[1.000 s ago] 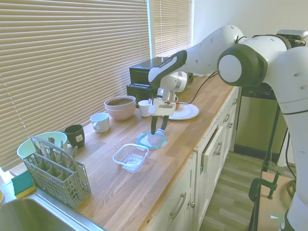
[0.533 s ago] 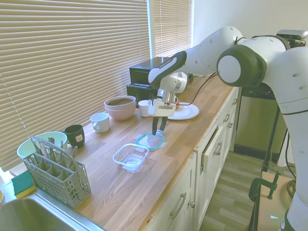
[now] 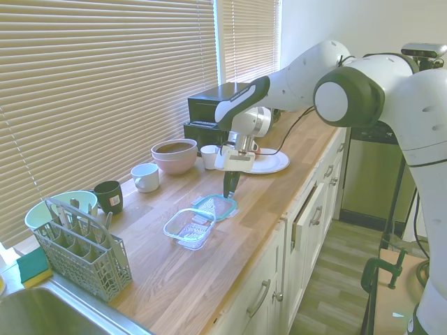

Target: Cover the lid of the food container

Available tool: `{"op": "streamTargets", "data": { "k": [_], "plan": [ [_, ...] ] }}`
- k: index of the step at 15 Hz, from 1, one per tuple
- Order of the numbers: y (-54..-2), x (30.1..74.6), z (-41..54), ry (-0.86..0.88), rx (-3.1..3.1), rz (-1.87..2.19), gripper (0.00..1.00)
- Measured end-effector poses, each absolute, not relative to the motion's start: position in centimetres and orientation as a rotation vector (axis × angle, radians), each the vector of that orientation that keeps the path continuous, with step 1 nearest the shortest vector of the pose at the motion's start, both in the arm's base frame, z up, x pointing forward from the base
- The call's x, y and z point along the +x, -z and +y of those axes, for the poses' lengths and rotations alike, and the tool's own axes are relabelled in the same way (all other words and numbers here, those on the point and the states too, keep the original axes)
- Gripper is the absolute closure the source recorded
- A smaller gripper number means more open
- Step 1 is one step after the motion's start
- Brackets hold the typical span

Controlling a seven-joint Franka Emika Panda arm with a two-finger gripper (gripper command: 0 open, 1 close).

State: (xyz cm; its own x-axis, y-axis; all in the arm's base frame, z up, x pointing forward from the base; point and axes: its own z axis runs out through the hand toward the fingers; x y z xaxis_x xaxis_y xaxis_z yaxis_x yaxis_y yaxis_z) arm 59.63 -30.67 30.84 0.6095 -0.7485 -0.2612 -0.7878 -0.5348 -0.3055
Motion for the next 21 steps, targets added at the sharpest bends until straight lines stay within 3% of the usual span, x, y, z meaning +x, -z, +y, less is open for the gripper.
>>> {"op": "streamTargets", "data": {
  "k": [9, 15, 21],
  "plan": [
    [-31.3, 59.9, -30.3, -0.129, -2.449, 1.222, 1.0],
    [-38.9, 58.5, -28.2, -0.019, -2.493, 1.169, 1.0],
    [-42.5, 57.0, -24.7, 0.017, -2.535, 1.141, 1.0]
  ]
}}
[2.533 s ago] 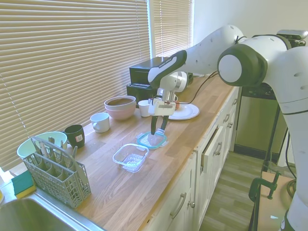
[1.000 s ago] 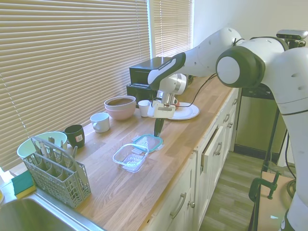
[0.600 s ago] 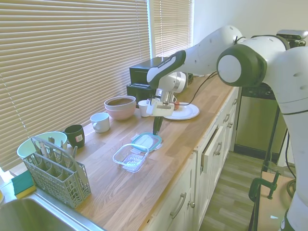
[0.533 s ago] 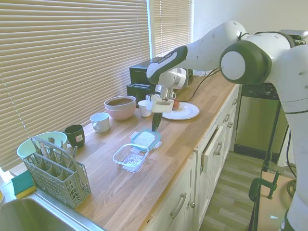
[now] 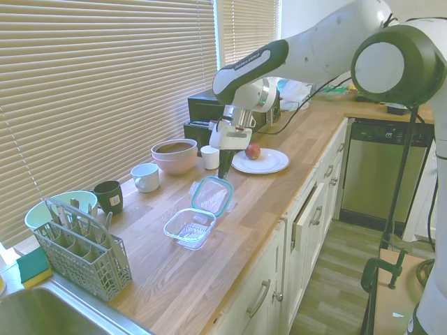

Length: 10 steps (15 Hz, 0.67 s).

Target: Cover the lid of the food container

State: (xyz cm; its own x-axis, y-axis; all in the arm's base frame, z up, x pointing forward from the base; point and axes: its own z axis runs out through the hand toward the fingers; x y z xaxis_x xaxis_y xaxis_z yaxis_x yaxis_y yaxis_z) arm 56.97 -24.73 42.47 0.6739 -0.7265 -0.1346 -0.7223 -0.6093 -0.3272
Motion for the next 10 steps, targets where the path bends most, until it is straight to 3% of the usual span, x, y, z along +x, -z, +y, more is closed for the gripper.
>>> {"op": "streamTargets", "data": {
  "k": [10],
  "plan": [
    [-48.5, 54.4, -21.0, 0.103, -2.584, 1.108, 1.0]
  ]
}}
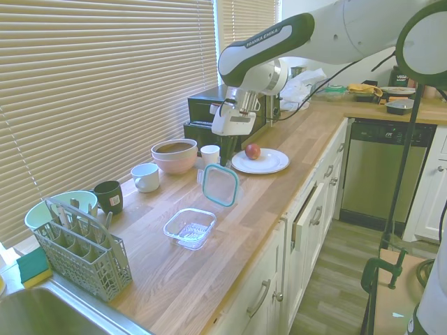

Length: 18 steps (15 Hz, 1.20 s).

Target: Cover the lid of the food container

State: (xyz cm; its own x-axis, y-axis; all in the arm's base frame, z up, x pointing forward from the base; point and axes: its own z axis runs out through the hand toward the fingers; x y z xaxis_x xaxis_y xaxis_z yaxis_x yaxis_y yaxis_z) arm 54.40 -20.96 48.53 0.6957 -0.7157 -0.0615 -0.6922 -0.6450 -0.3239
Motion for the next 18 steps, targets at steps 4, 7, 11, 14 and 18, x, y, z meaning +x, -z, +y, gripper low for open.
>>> {"op": "streamTargets", "data": {
  "k": [4, 7, 11, 14, 18],
  "plan": [
    [-49.6, 55.2, -17.9, 0.104, -2.616, 1.093, 1.0],
    [-50.2, 56.2, -15.0, 0.11, -2.651, 1.075, 1.0],
    [-50.9, 56.6, -12.6, 0.115, -2.685, 1.055, 1.0],
    [-50.9, 56.7, -11.8, 0.116, -2.704, 1.043, 1.0],
    [-51.1, 57.1, -9.8, 0.124, -2.727, 1.016, 1.0]
  ]
}}
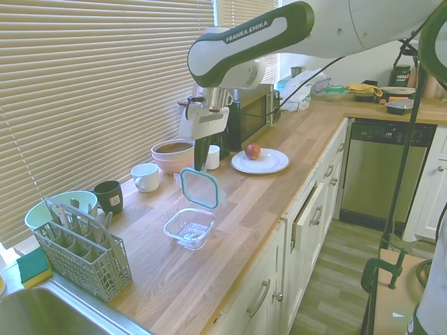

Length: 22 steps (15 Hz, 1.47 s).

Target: Cover the lid of the food container

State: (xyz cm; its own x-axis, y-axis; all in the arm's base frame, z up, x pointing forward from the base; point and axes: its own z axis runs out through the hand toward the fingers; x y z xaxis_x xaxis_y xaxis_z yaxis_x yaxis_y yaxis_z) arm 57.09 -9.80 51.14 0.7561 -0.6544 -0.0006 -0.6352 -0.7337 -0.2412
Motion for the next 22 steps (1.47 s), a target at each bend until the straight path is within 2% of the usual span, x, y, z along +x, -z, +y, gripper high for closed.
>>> {"op": "streamTargets", "data": {
  "k": [4, 15, 22],
  "plan": [
    [-51.8, 56.8, -8.0, 0.136, -2.751, 1.002, 1.0],
    [-48.5, 56.7, -5.0, 0.133, -2.809, 0.995, 1.0],
    [-49.6, 56.1, -5.0, 0.168, -2.816, 0.996, 1.0]
  ]
}}
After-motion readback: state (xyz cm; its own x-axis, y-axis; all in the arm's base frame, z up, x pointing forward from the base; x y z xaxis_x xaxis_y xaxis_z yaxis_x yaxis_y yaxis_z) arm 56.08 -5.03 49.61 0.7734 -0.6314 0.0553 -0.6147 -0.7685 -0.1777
